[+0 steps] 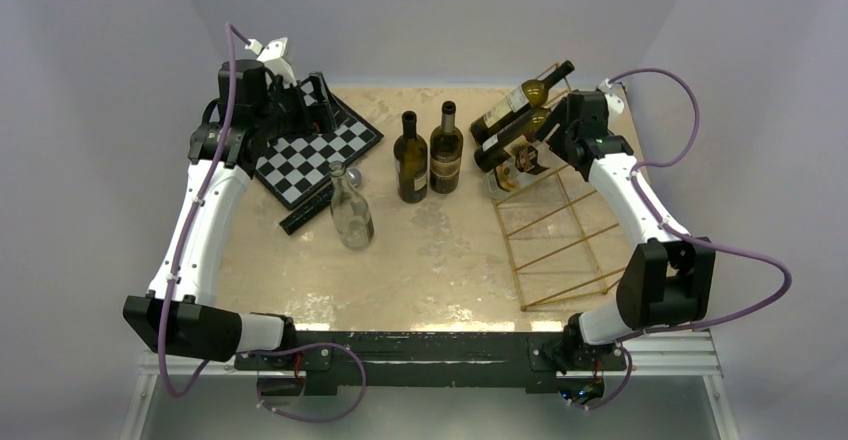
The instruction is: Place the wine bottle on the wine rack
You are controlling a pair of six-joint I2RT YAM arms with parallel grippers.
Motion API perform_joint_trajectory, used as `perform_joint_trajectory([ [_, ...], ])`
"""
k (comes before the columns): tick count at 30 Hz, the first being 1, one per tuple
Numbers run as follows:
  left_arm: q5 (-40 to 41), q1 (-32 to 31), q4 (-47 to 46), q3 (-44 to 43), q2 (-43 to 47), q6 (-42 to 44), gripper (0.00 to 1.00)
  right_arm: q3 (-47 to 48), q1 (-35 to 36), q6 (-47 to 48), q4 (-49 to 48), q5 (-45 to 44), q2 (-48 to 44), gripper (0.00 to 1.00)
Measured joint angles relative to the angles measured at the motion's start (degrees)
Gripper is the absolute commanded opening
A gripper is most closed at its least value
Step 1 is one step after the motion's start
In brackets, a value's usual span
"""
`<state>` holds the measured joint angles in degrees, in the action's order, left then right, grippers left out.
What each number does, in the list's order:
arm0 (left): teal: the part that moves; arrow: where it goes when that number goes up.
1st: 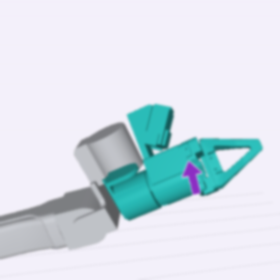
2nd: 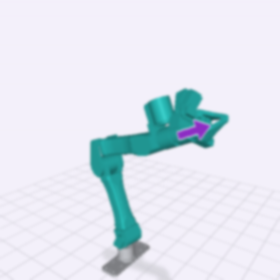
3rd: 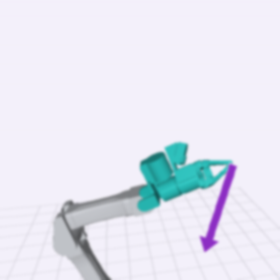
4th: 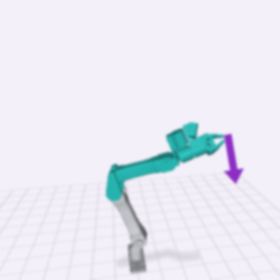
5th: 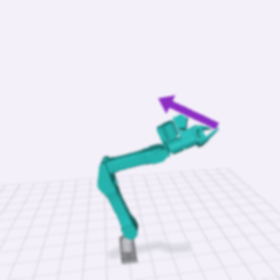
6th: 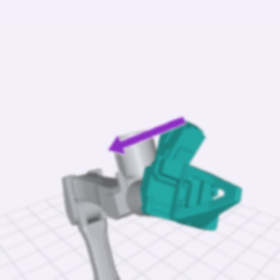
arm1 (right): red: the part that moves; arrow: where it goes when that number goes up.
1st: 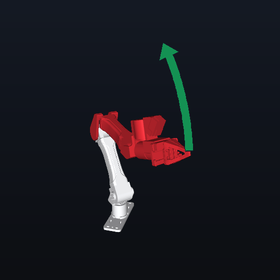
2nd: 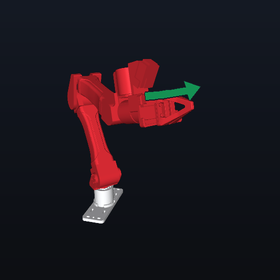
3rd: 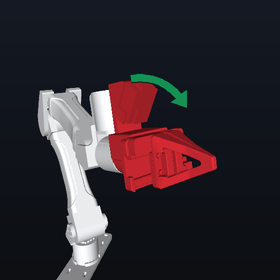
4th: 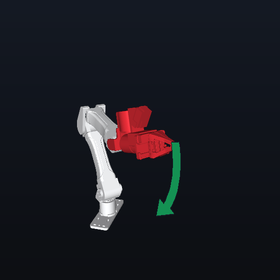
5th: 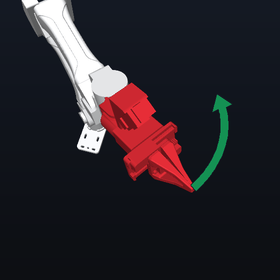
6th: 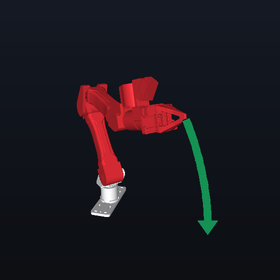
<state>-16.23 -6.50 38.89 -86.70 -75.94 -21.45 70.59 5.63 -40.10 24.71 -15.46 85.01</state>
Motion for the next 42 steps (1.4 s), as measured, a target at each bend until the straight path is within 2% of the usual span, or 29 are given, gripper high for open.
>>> perform_joint_trajectory([
  [6,-0.02,0.00,0.02,-0.04,-0.24,0.00,0.99,0.35,0.35,0.20,0.76,-0.24,-0.31,0.90],
  [13,-0.28,0.00,0.04,-0.79,-0.70,-0.02,0.99,7.56,0.46,0.50,9.64,-4.20,-1.16,0.93],
  [17,-0.72,0.00,0.42,-1.84,-1.09,-0.02,0.99,8.48,0.63,2.49,11.98,-4.74,-5.51,0.93],
  [19,-0.76,0.00,1.16,-2.78,-1.14,-0.04,0.99,9.25,0.83,4.15,12.37,-3.39,-7.63,0.93],
  [24,-0.46,0.00,2.71,-3.21,0.35,0.02,0.99,13.81,2.86,10.08,10.88,6.78,-10.80,0.92],
  [28,0.72,0.00,5.03,-3.21,3.61,0.35,0.99,14.64,7.50,14.80,7.76,14.60,-12.52,0.92],
  [34,2.05,0.00,7.96,-3.21,9.57,1.07,0.99,14.69,18.67,23.02,3.67,25.51,-13.09,0.92],
  [42,2.12,0.00,10.40,-3.37,11.23,0.98,0.98,14.69,36.09,30.84,-0.46,28.92,-12.98,0.91],
])
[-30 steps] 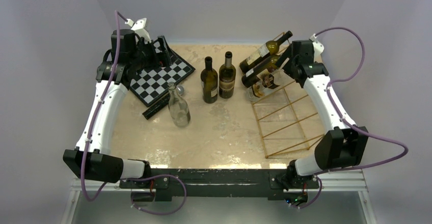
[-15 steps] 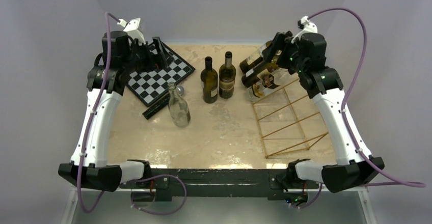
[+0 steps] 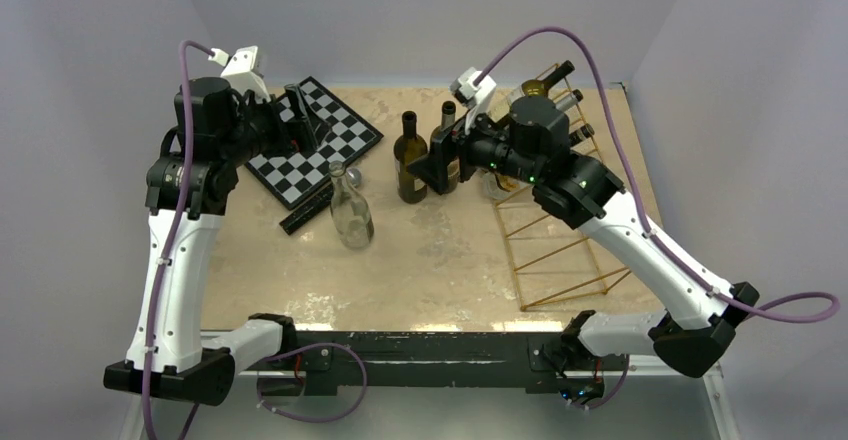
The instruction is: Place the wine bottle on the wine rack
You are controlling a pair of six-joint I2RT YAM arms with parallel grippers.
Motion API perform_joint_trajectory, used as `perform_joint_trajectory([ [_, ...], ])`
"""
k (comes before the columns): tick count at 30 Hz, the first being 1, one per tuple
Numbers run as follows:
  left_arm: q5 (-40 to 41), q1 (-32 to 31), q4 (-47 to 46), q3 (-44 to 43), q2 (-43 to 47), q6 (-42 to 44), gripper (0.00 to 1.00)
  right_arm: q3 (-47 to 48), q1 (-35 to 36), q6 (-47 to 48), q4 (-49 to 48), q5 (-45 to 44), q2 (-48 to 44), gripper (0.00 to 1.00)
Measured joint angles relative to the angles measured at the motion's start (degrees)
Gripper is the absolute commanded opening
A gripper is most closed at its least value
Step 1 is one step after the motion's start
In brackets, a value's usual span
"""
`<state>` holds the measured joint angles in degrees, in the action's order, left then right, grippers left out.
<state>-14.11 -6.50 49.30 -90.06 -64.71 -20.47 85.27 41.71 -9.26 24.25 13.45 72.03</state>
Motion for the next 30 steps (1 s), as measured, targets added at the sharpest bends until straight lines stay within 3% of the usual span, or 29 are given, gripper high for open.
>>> perform_joint_trajectory([
  [6,0.98,0.00,1.88,-0.52,3.93,0.07,0.98,0.61,9.05,2.08,-4.46,-3.89,3.72,0.86],
  [12,1.14,0.00,-0.11,8.00,17.81,-0.02,0.98,-3.41,15.28,2.56,-9.42,-9.51,8.76,0.86],
  [19,-2.19,-0.31,-1.42,15.93,30.01,0.07,0.99,-4.20,17.20,2.47,-14.53,-9.68,14.95,0.87],
  [30,-5.97,-0.81,-2.38,17.73,33.35,-0.17,0.99,-0.70,18.40,3.10,-18.32,-11.67,27.17,0.79],
])
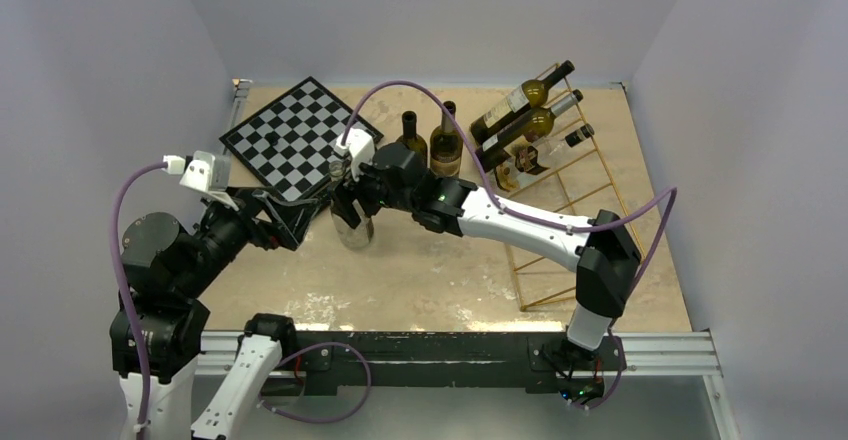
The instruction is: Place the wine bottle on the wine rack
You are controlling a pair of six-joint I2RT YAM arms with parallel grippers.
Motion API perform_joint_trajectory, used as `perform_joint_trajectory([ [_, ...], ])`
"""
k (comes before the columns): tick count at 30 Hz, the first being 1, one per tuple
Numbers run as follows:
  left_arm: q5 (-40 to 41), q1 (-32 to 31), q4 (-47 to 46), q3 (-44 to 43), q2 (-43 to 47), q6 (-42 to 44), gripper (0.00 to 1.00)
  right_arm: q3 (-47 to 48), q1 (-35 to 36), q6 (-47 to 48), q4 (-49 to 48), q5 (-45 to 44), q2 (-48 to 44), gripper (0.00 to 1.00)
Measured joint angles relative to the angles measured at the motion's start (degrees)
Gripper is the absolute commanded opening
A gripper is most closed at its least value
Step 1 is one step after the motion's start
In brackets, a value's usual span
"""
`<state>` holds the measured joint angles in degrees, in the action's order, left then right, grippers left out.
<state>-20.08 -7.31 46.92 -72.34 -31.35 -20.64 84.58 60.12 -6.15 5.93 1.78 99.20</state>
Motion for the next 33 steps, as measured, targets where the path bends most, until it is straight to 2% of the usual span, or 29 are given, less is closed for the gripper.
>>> perform_joint_trajectory([
  [5,-0.83,-0.26,0.52,1.16,-0.02,0.04,0.99,2.03,0.83,0.07,-3.04,-4.83,2.25,0.82],
  [8,-0.74,-0.85,0.59,1.16,0.00,0.17,0.99,2.71,1.09,0.33,-5.07,-8.35,2.97,0.79],
  [17,4.61,-2.43,4.76,-4.33,1.03,1.84,0.99,4.59,1.14,1.27,-6.67,-10.84,4.55,0.39],
  [23,7.52,-2.64,5.14,-4.94,3.74,2.91,0.99,6.05,1.40,2.19,-5.09,-11.04,5.14,0.00],
  [29,7.82,-2.64,5.14,-3.37,4.50,3.28,0.99,7.69,2.05,2.47,-1.70,-11.37,5.20,0.00],
  [33,6.75,-2.69,5.18,-2.62,4.50,3.28,0.99,9.40,2.69,1.88,5.86,-12.39,3.61,0.00],
])
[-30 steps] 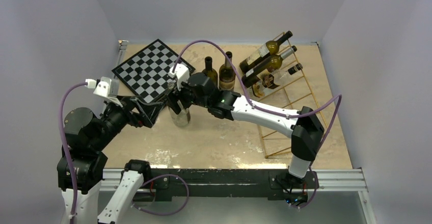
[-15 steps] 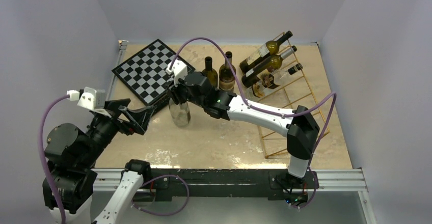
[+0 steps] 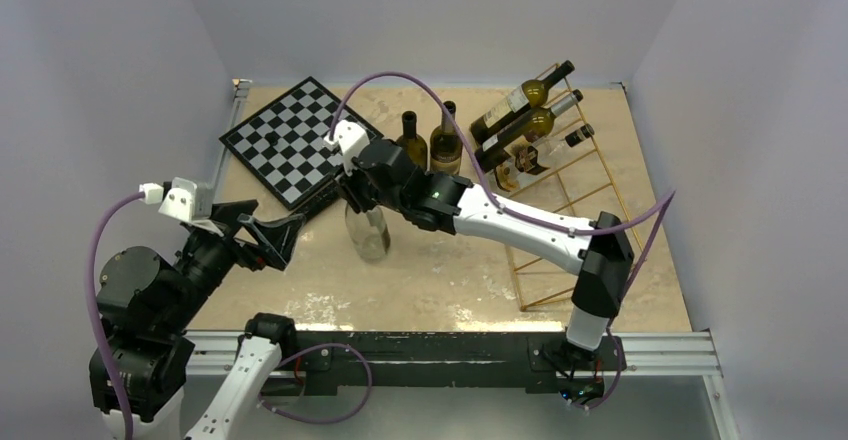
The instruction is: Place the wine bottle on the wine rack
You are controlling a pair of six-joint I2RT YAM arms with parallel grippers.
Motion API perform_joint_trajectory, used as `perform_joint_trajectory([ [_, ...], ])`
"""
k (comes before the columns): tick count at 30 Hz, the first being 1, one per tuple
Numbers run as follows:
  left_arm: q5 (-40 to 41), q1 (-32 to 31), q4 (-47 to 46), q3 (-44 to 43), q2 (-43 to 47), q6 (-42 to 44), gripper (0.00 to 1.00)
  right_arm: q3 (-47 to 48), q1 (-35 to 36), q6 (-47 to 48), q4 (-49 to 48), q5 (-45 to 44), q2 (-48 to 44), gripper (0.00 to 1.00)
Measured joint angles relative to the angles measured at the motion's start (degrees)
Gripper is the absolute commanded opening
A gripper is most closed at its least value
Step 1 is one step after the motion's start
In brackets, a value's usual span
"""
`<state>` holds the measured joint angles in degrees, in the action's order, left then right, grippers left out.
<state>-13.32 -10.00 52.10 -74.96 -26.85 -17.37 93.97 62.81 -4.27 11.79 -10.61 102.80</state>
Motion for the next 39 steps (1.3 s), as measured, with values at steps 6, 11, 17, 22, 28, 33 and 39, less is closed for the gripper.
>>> perform_joint_trajectory([
  [6,-1.73,-0.17,0.02,1.11,-0.02,0.02,0.99,-0.26,0.61,-2.62,15.67,-4.31,-8.87,0.00],
  [11,-2.62,-0.20,0.07,4.13,0.02,-0.04,0.99,-0.79,-0.09,-4.35,23.82,-9.90,-20.79,0.00],
  [17,-4.02,-0.22,-0.13,6.49,0.02,-0.26,0.97,-6.10,-6.49,-7.48,25.44,-13.09,-32.17,0.00],
  [22,-1.90,-0.22,-3.10,10.32,1.11,-0.87,0.97,-13.79,-15.58,-10.43,26.86,-11.85,-37.27,0.00],
  [28,0.68,-0.22,-6.82,12.31,1.42,-2.21,0.97,-17.16,-23.12,-12.35,28.63,-9.31,-37.99,0.00],
  [33,0.61,-0.22,-11.87,13.81,1.09,-3.23,0.96,-19.52,-27.76,-13.84,28.04,-7.48,-40.63,0.00],
  [39,-0.68,-0.22,-16.81,17.70,-0.66,-4.87,0.96,-21.05,-32.98,-15.13,26.82,-6.10,-42.03,0.00],
])
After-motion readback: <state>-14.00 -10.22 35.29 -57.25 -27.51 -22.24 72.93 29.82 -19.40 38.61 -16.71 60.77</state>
